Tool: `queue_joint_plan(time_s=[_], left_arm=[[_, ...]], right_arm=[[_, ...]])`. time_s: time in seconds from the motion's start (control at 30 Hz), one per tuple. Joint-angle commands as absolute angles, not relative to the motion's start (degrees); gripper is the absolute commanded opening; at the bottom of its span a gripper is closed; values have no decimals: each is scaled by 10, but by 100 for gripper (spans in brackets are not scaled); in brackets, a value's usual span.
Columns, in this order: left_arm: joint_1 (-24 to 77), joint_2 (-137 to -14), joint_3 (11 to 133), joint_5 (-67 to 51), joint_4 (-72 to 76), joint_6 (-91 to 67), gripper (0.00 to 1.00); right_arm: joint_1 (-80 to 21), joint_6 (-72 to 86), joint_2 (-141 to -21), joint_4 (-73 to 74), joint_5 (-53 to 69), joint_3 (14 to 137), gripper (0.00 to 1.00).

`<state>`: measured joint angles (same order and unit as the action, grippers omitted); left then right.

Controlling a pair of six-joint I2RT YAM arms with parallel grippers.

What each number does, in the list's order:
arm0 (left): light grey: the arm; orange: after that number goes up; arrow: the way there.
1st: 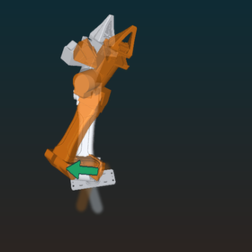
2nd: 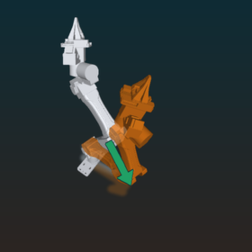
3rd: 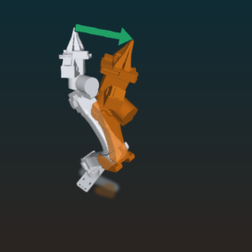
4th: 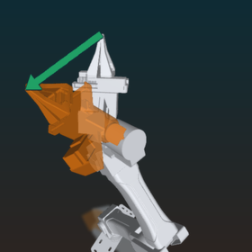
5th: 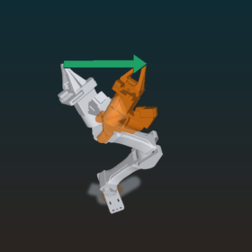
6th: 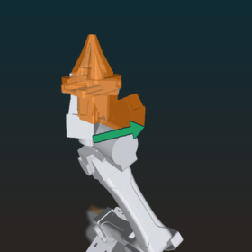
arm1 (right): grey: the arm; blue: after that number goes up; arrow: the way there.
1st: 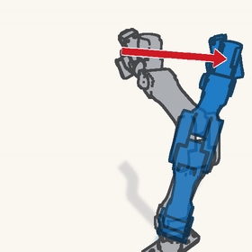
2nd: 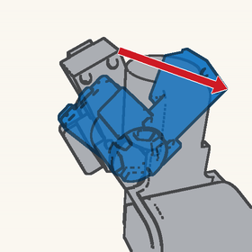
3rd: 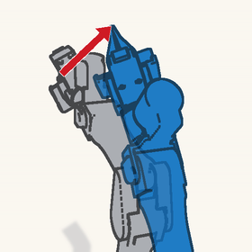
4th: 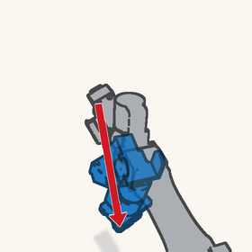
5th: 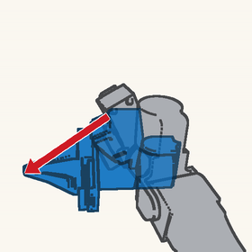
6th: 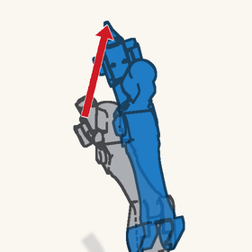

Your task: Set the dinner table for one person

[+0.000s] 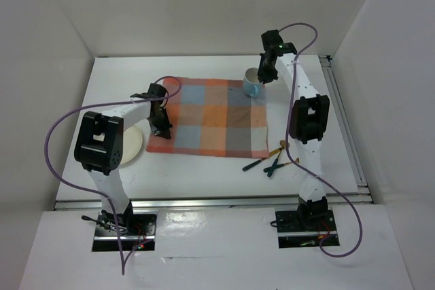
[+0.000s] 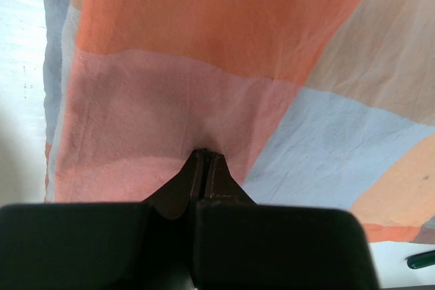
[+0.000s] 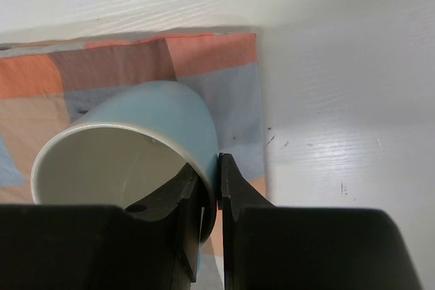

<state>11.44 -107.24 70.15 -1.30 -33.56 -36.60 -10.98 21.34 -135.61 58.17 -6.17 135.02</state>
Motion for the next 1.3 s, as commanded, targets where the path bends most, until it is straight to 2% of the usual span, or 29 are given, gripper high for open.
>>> queue_joint_plan(time_s=[0.0,0.47,0.5,0.53,0.57,0.6,0.63,0.7,0.73,0.8,0.83,0.93,0.97,1.03,1.07,1.17,1.23,1.27], left_arm=[[131,-1092,663,-5,-324,-382,0],[155,-1064,631,11,-343,-399,0],[155,-1059,631,11,-351,-399,0],[155,-1048,636,16,-359,-399,0],[155,-1042,636,22,-366,-404,0],[160,-1035,642,22,-373,-404,0],[160,-1029,654,31,-381,-404,0],[160,-1007,667,48,-408,-404,2],[160,-999,681,54,-415,-404,14],[160,-971,695,70,-436,-404,26],[160,-962,707,76,-444,-404,33],[149,-928,721,87,-466,-410,39],[132,-919,721,82,-466,-410,46],[112,-889,715,82,-478,-415,53],[87,-877,710,77,-478,-428,63],[40,-827,668,69,-478,-448,74],[-64,-775,597,29,-457,-468,81],[-64,-774,597,14,-457,-476,81]], right_arm=[[-111,214,-1360,547,-54,1375,0],[-111,209,-1377,541,-76,1358,1],[-111,209,-1377,541,-76,1352,5],[-111,209,-1372,535,-76,1352,14],[-111,209,-1372,535,-71,1352,38],[-111,209,-1365,528,-64,1352,55],[-111,204,-1365,528,-64,1346,68],[-111,204,-1347,514,-51,1346,86],[-111,204,-1342,514,-44,1346,92],[-111,204,-1324,508,-36,1352,100],[-111,204,-1318,508,-29,1357,100],[-111,204,-1284,503,-23,1357,100],[-111,204,-1265,503,-23,1357,100],[-111,209,-1243,503,-23,1357,100],[-111,209,-1218,497,-23,1337,100],[-116,209,-1174,478,-23,1278,100],[-121,209,-1126,461,-17,1219,100],[-121,209,-1117,454,-17,1219,100]])
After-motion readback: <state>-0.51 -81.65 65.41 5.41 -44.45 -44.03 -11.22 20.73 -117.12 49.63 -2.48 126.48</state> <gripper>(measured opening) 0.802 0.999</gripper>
